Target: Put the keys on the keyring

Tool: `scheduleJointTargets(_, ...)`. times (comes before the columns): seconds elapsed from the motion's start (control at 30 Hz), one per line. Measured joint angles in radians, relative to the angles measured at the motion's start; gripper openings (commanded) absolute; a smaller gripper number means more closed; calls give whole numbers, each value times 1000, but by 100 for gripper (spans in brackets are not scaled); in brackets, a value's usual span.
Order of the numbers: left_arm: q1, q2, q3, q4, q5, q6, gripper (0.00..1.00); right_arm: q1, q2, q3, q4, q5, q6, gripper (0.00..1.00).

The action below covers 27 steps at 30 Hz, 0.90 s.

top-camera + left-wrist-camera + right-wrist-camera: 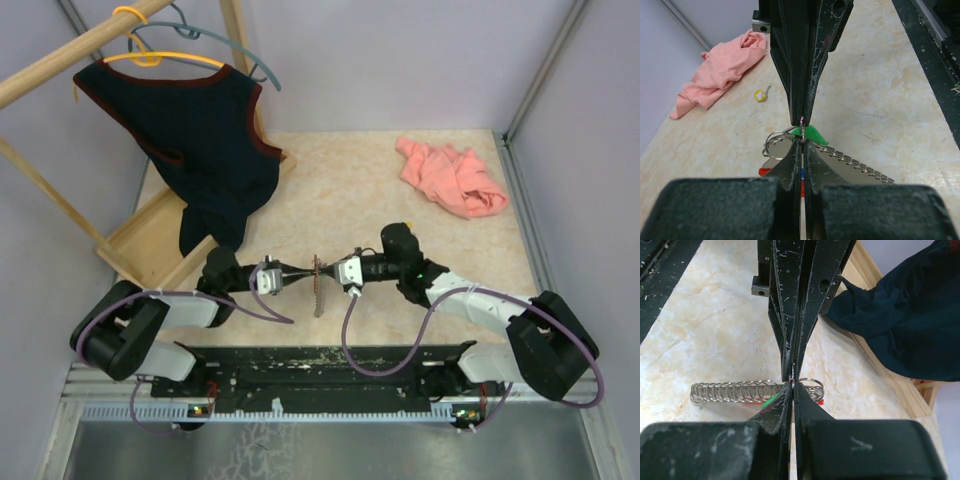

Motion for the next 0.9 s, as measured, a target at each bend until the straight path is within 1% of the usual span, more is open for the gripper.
scheduleJointTargets(0.2, 0, -9, 1, -23, -6, -15, 0, 4, 0, 0, -9, 6, -9, 0)
scheduleJointTargets(0.57, -15, -74, 29, -171, -53, -7, 0, 19, -3, 28, -57, 37, -40, 0)
scheduleJointTargets(0.9, -17, -97, 64, -275, -81, -19, 0, 35, -7, 39, -76, 70, -71, 0)
